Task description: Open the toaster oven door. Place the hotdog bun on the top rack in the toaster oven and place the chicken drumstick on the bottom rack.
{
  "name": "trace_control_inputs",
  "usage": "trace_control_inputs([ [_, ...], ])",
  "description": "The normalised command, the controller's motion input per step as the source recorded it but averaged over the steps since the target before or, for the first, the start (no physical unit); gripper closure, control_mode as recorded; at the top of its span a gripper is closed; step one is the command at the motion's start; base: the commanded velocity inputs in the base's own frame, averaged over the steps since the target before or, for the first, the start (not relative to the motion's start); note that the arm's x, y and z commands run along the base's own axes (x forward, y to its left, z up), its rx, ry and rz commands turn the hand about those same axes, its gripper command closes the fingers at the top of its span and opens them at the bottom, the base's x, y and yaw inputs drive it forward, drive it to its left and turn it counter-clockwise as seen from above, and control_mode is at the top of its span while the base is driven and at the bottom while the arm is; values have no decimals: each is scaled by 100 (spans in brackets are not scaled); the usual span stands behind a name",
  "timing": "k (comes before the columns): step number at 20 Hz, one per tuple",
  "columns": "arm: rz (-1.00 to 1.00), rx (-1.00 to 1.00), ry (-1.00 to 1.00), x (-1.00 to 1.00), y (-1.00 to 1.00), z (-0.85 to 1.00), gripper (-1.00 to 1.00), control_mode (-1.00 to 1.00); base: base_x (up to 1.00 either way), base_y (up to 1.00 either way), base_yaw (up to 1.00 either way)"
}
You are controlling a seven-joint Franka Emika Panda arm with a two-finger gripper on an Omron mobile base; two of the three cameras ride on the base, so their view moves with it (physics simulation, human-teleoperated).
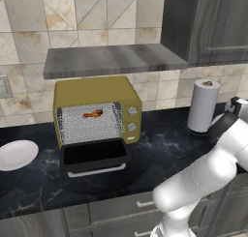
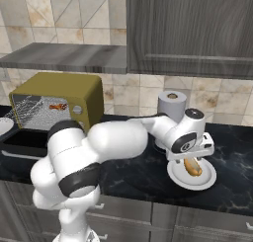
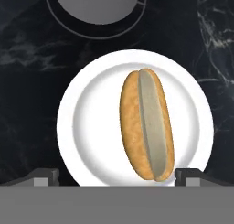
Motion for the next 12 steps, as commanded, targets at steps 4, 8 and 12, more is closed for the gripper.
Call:
trace_control_inputs([
  [4, 1, -3, 0, 18, -6, -25, -100, -100, 0, 0, 0],
  [8, 0, -1, 1, 19, -11, -27, -100, -100, 0, 0, 0],
  [12, 0, 0, 2, 18, -12, -26, -100, -100, 0, 0, 0],
])
